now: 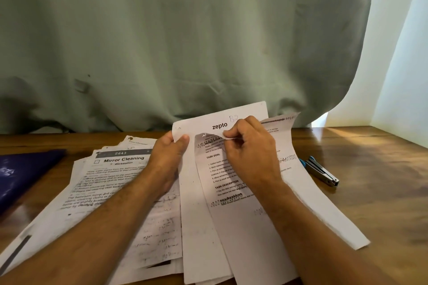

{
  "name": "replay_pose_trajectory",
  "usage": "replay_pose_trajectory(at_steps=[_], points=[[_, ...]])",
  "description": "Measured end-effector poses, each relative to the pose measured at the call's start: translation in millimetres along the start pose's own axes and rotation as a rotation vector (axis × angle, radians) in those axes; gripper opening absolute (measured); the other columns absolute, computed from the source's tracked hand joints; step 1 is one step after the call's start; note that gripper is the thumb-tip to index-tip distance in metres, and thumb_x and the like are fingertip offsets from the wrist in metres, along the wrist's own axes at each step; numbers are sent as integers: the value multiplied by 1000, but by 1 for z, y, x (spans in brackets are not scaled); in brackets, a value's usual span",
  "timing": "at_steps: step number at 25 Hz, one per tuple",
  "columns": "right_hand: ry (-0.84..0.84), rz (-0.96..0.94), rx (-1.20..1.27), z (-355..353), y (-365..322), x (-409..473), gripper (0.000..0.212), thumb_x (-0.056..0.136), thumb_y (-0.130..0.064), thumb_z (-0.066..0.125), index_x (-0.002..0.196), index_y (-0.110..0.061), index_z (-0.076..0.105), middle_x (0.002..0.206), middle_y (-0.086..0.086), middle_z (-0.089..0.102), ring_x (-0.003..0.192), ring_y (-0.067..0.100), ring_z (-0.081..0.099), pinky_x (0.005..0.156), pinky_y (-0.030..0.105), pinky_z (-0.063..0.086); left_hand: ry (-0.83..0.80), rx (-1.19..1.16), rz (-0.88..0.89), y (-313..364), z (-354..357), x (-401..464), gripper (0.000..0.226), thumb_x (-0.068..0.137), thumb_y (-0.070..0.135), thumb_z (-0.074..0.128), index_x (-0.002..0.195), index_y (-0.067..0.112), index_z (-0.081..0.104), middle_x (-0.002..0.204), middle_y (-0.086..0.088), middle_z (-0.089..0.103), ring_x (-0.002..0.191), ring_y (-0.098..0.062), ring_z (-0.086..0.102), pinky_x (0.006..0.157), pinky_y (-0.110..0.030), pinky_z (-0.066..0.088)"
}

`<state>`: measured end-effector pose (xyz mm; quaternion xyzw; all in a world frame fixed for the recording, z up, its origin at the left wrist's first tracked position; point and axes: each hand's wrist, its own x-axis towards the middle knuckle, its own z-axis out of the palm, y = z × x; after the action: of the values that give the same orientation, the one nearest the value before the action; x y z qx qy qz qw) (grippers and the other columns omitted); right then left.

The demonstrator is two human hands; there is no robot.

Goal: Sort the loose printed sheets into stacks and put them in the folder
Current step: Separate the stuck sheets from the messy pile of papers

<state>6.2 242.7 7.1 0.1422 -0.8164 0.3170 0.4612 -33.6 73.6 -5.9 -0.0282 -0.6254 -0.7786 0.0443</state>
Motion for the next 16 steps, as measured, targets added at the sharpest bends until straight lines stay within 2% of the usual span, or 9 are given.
replay_pose_trajectory(at_steps=[4,8,12,16], points=[[1,4,46,4,1,-2,7,85,-9,70,83,-15,66,88,-9,56,75,8,56,69,30,56,-6,-32,12,-1,-1,1,18,105,24,49,108,30,65,101,-3,79,89,-28,77,78,-56,61],[19,14,64,5,0,-1,6,85,-9,70,85,-14,67,87,-9,59,76,7,57,70,31,57,-23,-41,29,-2,2,1,21,106,25,46,106,32,66,99,0,79,90,-27,77,79,-53,62],[-4,-47,11,7,-1,0,4,86,-11,68,88,-14,69,89,-5,65,76,10,60,69,34,57,-44,-70,45,-3,4,0,23,107,25,45,118,25,65,101,-6,78,93,-30,76,82,-50,61],[20,-44,12,11,-2,-1,7,88,-16,70,94,-14,73,90,-2,68,78,13,63,71,36,58,-29,-77,58,-2,5,0,21,107,27,45,113,25,65,100,-7,78,93,-30,76,85,-53,60]])
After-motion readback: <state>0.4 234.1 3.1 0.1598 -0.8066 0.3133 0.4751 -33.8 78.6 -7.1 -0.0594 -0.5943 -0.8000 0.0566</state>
